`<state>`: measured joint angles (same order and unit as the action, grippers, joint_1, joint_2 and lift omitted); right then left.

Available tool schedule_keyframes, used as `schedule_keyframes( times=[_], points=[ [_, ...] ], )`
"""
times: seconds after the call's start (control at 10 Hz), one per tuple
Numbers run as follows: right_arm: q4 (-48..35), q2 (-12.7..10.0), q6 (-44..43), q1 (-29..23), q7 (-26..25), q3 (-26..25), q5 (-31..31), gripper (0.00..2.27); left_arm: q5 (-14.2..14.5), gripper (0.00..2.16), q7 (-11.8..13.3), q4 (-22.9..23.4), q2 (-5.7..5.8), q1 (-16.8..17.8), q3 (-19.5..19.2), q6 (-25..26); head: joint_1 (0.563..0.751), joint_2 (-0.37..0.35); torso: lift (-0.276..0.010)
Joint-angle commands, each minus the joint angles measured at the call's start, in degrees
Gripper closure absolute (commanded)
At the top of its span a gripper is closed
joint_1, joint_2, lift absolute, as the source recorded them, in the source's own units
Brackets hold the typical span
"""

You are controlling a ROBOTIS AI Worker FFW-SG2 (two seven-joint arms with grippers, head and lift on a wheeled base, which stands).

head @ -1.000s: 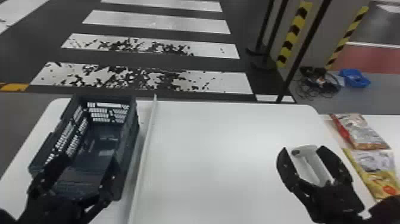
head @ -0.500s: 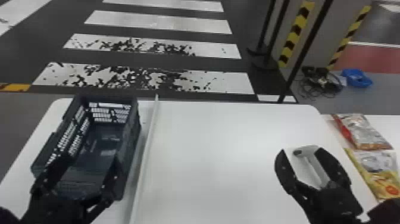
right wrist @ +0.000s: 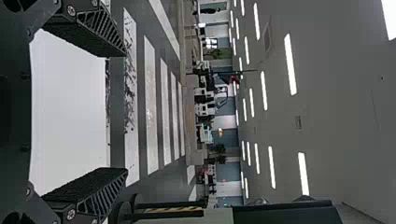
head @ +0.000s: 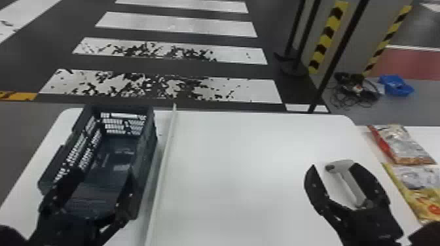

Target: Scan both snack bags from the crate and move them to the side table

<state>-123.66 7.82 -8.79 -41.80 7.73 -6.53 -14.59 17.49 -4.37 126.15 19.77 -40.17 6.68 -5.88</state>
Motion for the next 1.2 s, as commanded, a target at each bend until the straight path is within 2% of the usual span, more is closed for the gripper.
schedule_keyframes(
  times=[0.0, 1.1],
  points=[
    [0.0, 0.0, 0.0, 0.0, 0.0, 0.2, -0.1, 0.12, -0.1, 0.04, 0.1, 0.0, -0.09, 0.0, 0.0, 0.0, 0.695, -0.110, -0.095],
    [-0.7, 0.1, -3.0, -1.2, -0.7, 1.3, -0.8, 0.13, -0.9, 0.04, 0.1, 0.2, -0.26, -0.4, 0.1, 0.0, 0.695, -0.111, -0.095]
  ],
)
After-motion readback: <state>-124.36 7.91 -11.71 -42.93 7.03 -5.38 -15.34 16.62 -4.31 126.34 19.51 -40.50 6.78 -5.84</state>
